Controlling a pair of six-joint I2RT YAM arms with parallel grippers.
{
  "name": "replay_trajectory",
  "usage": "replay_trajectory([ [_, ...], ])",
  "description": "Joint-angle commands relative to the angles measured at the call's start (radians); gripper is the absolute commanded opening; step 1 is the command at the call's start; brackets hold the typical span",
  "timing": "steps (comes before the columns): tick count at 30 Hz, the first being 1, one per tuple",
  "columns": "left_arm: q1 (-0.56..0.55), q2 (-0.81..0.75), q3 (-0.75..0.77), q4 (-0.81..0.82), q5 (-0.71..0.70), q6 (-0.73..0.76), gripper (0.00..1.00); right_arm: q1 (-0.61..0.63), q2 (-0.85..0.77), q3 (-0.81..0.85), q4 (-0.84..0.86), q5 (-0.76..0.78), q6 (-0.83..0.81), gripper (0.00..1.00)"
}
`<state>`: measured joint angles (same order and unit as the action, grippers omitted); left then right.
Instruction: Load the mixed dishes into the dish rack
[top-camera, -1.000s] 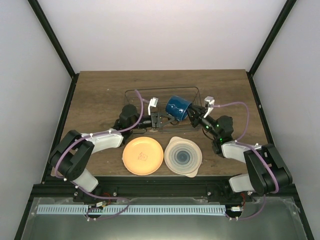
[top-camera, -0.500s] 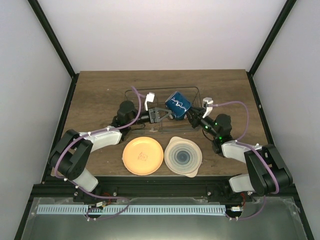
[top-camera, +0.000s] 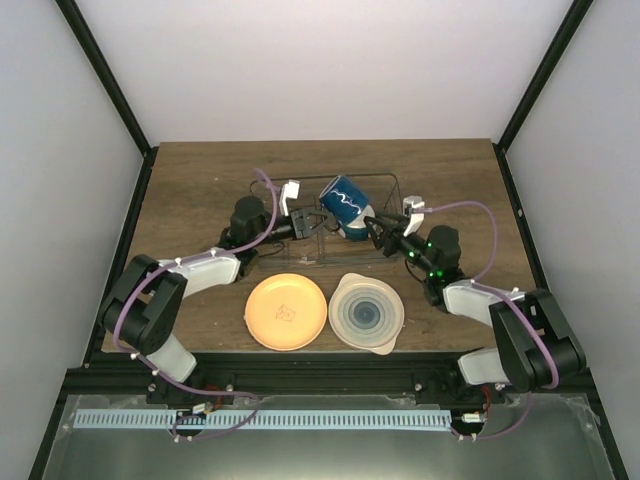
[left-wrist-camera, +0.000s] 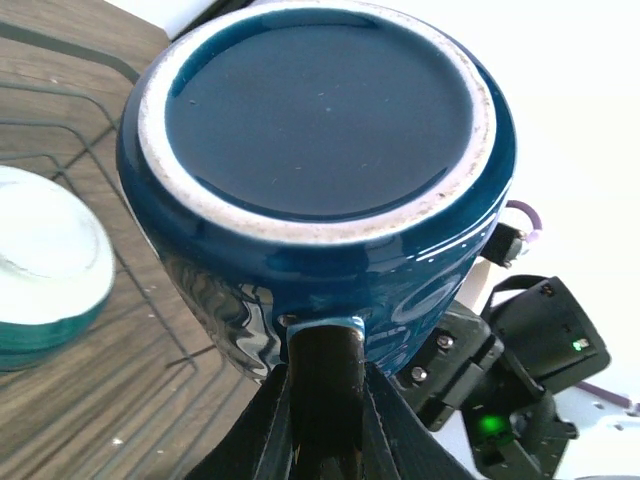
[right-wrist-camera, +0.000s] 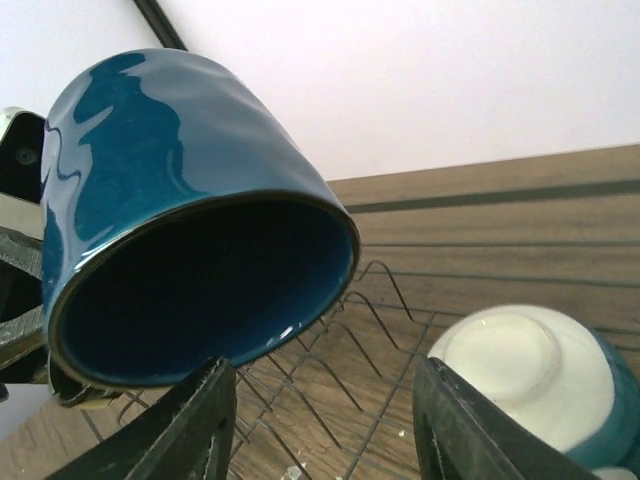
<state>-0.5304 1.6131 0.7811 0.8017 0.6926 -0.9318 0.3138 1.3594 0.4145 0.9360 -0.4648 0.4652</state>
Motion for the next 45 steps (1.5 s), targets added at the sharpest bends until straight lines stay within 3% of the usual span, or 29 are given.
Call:
replay_trajectory([
  [1,0.031,-0.018,0.073,-0.041,-0.003,0.123,0.00,0.009,-0.034,0.042,-0.085,0.058,-0.035,0.51],
  [8,0.042,-0.029,0.145,-0.336,-0.048,0.398,0.00,0.008,-0.132,0.076,-0.278,0.167,-0.092,0.60],
  [14,0.039,-0.035,0.163,-0.504,-0.146,0.560,0.00,0.009,-0.233,0.133,-0.489,0.249,-0.147,0.84],
  [19,0.018,-0.051,0.158,-0.562,-0.184,0.663,0.00,0.008,-0.282,0.157,-0.569,0.290,-0.176,0.91],
  [31,-0.027,0.004,0.202,-0.629,-0.127,0.765,0.00,0.008,-0.288,0.146,-0.585,0.306,-0.172,0.93],
  [45,-0.058,0.126,0.307,-0.658,0.039,0.817,0.00,0.009,-0.273,0.143,-0.592,0.324,-0.173,0.93],
])
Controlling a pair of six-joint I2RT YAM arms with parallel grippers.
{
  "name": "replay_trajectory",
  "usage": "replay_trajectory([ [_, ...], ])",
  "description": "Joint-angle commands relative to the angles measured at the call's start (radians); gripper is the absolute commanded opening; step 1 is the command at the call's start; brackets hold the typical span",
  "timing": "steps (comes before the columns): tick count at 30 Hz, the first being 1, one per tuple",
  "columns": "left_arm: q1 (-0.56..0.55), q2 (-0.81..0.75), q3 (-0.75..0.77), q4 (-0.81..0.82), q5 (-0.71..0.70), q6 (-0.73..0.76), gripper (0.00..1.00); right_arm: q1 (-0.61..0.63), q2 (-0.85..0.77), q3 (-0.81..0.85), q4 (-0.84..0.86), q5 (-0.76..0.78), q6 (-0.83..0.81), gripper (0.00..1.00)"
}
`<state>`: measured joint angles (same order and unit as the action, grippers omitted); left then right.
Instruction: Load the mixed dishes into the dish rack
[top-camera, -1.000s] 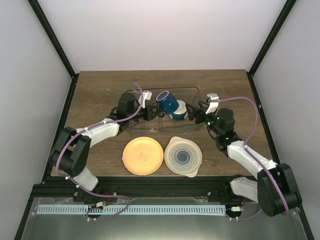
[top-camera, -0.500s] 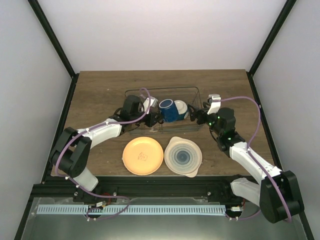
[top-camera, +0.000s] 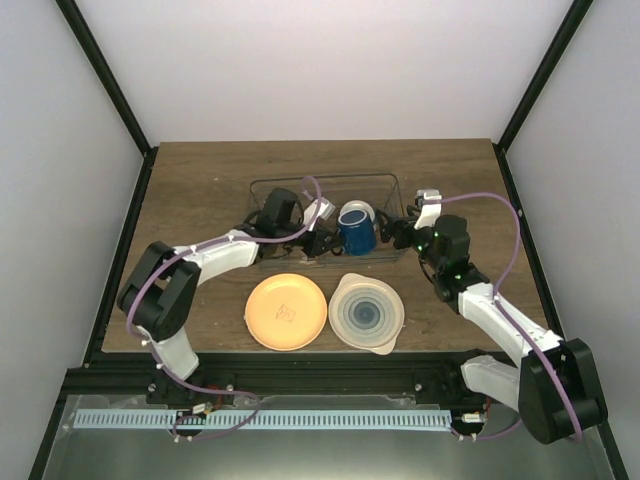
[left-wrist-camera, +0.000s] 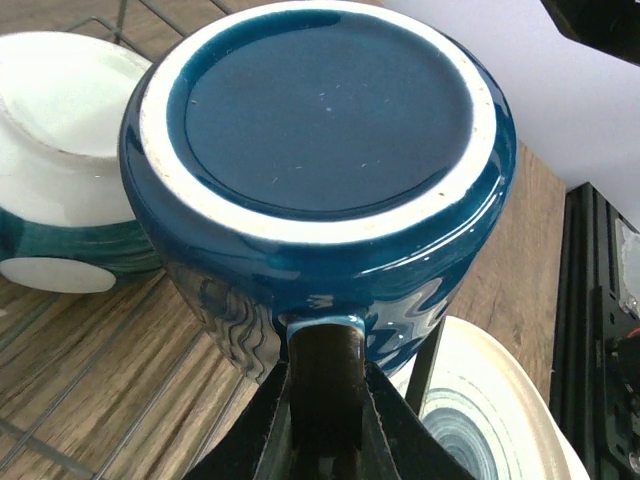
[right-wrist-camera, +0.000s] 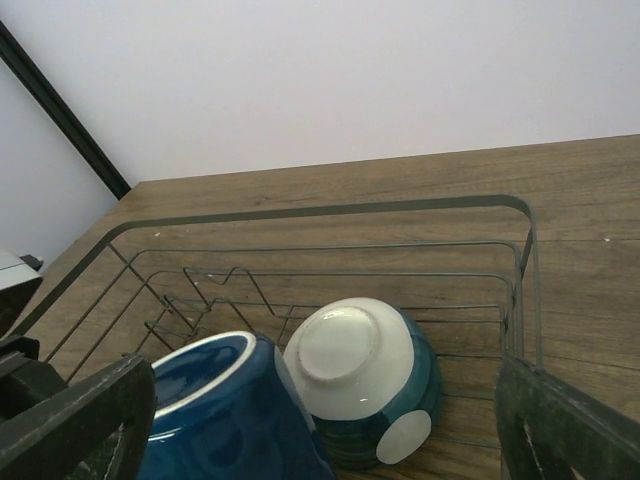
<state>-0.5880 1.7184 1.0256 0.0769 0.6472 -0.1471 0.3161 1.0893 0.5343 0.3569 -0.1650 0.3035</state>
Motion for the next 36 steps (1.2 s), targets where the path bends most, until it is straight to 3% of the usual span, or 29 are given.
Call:
replay_trajectory([
  [1,-0.001,0.031,0.067,0.070,0.090,0.030,0.00,0.007,-0.004,0.023,-0.014,0.027,-0.012,0.93],
  [12,-0.004,0.152,0.176,0.052,0.097,0.035,0.00,0.007,-0.002,0.024,-0.025,0.046,-0.021,0.94],
  [24,-0.073,0.230,0.254,-0.048,-0.095,0.142,0.00,0.007,-0.002,0.023,-0.038,0.058,-0.031,0.94],
  [36,-0.134,0.293,0.259,0.031,-0.306,0.131,0.00,0.007,-0.005,0.023,-0.041,0.056,-0.035,0.95],
])
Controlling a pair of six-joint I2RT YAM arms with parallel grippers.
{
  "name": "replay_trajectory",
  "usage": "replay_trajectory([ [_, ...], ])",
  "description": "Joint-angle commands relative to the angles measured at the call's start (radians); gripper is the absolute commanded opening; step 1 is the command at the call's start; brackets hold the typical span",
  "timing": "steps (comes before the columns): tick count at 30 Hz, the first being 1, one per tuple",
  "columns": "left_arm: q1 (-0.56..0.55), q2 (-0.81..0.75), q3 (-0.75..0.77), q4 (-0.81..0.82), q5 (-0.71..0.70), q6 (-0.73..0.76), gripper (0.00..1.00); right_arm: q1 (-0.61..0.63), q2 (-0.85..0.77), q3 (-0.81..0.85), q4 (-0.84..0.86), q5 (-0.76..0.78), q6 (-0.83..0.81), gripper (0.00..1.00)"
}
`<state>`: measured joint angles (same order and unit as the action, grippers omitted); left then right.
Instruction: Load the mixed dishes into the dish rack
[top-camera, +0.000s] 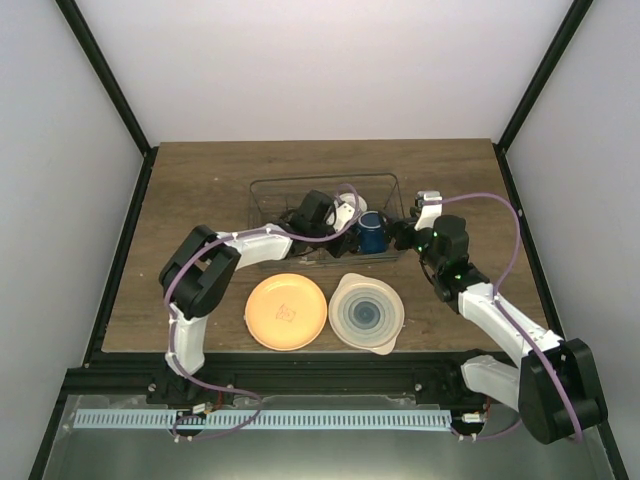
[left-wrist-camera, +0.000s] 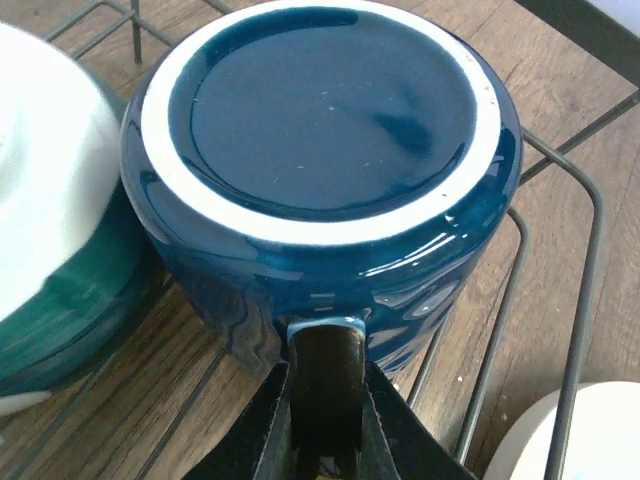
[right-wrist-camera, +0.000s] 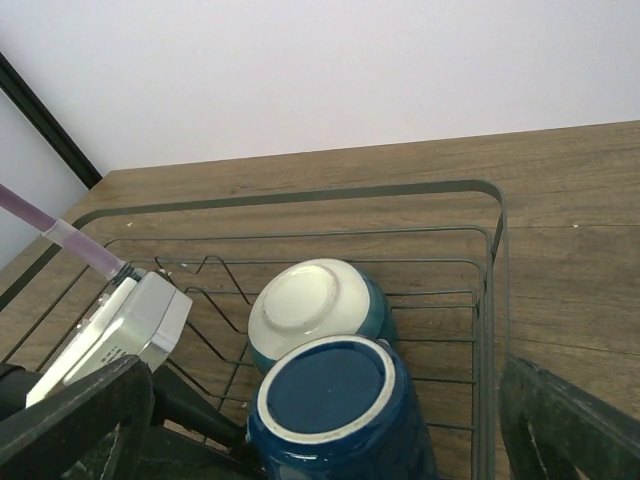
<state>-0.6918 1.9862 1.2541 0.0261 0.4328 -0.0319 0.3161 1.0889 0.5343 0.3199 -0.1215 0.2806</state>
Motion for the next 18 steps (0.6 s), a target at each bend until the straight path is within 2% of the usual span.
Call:
replay_trajectory([
  [1,-0.039,0.032,0.031,0.091,-0.113,0.019,0.00,0.007,-0.005,0.023,-0.004,0.013,-0.013,0.95],
  [5,-0.059,0.070,0.052,0.108,-0.144,0.014,0.00,0.006,-0.006,0.027,-0.016,0.007,-0.019,1.00],
  [11,-0.061,0.083,0.050,0.124,-0.148,-0.014,0.01,0.007,-0.009,0.040,-0.038,0.009,-0.031,1.00],
  [14,-0.060,0.077,0.042,0.120,-0.158,-0.011,0.22,0.007,-0.010,0.046,-0.046,0.010,-0.032,1.00],
  [18,-0.061,0.056,0.026,0.114,-0.171,-0.005,0.40,0.007,-0.015,0.052,-0.057,0.016,-0.034,1.00],
])
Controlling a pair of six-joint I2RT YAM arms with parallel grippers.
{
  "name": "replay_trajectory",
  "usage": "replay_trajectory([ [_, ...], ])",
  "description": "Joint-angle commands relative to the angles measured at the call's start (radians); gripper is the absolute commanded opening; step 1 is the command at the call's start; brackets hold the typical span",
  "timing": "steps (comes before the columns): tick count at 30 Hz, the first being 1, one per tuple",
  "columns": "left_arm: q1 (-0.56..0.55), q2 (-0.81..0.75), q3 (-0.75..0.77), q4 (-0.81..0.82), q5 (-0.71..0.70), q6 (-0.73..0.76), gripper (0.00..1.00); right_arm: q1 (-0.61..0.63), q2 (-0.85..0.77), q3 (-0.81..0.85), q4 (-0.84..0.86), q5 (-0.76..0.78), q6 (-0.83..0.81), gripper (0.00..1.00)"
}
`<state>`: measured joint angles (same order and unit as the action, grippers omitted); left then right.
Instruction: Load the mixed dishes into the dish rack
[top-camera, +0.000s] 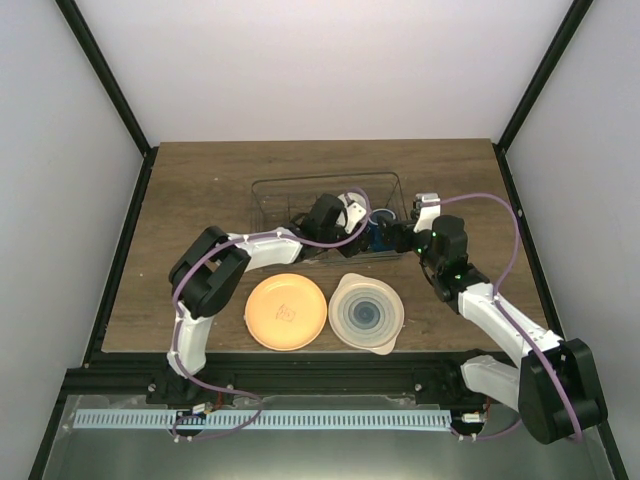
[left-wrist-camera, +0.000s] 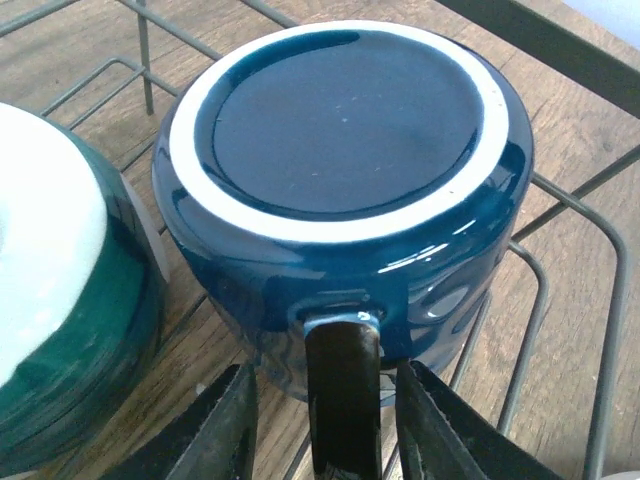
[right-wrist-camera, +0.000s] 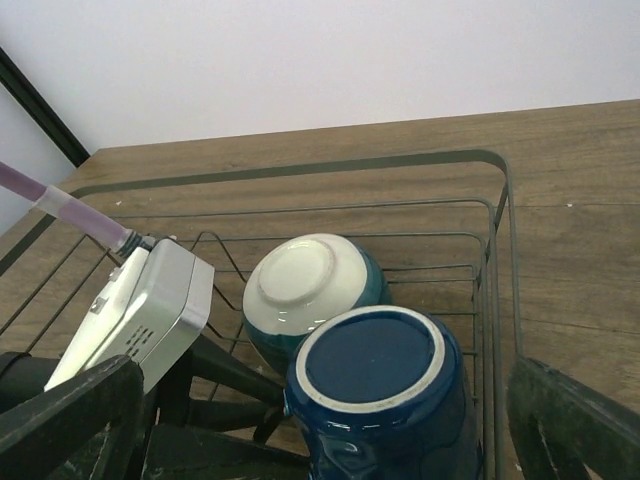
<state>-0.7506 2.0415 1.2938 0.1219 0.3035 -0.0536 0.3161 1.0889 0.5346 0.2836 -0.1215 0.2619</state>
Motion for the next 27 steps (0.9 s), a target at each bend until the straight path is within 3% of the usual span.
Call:
replay_trajectory([
  [1,-0.001,-0.007,-0.020,0.017,-0.044,0.017,0.43,0.007,-0.016,0.052,-0.025,0.017,-0.015,1.00],
  [12,-0.001,-0.034,-0.035,-0.034,-0.034,0.043,0.58,0.007,-0.044,0.060,-0.056,0.021,-0.015,1.00],
  [27,-0.007,-0.087,-0.112,-0.038,0.039,0.051,0.62,0.007,-0.090,0.040,-0.065,0.028,-0.010,1.00],
])
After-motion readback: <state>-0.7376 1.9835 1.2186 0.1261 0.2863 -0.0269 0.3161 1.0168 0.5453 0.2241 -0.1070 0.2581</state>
